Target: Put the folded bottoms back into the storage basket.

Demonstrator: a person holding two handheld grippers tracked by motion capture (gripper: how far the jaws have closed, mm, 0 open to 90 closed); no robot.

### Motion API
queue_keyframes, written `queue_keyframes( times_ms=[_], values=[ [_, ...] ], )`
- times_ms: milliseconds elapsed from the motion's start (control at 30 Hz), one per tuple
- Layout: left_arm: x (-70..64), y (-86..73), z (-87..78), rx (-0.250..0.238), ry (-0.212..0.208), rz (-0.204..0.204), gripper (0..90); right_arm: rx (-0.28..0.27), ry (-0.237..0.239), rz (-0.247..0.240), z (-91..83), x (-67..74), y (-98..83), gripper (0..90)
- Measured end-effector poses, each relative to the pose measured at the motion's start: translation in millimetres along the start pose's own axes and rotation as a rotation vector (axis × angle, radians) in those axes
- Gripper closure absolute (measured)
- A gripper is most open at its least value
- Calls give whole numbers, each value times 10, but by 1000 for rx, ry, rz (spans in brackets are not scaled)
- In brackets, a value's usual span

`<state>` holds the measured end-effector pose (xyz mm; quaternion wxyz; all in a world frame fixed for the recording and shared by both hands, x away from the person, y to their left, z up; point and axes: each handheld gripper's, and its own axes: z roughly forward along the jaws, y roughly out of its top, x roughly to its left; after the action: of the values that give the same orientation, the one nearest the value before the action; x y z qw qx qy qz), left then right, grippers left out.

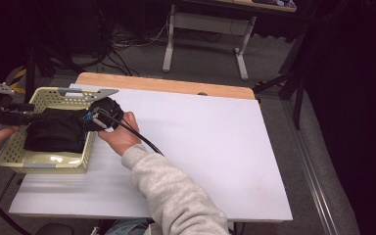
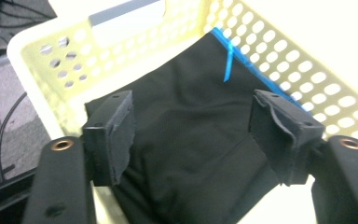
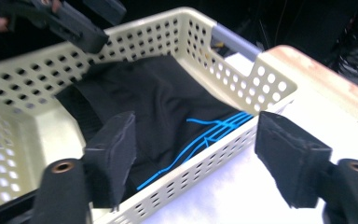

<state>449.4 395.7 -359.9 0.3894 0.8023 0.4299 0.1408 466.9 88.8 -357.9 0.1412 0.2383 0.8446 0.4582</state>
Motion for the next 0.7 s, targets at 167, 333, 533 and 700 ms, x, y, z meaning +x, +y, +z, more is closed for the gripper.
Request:
queue_keyframes(
  times_ms=[167,333,533,700],
  values=[
    [-263,103,-102,-55,3,14,195,-54,9,-41,-312,-46,32,177],
    [-542,211,-155,-82,0,40,146,-84,20,-65,-608,-89,25,115],
    [-848,324,-166,-104,-12,73,94,-90,32,-67,-891,-157,-7,62],
    [-1115,383,-151,-109,-55,143,45,-99,47,-87,-1150,-199,-46,32]
  ],
)
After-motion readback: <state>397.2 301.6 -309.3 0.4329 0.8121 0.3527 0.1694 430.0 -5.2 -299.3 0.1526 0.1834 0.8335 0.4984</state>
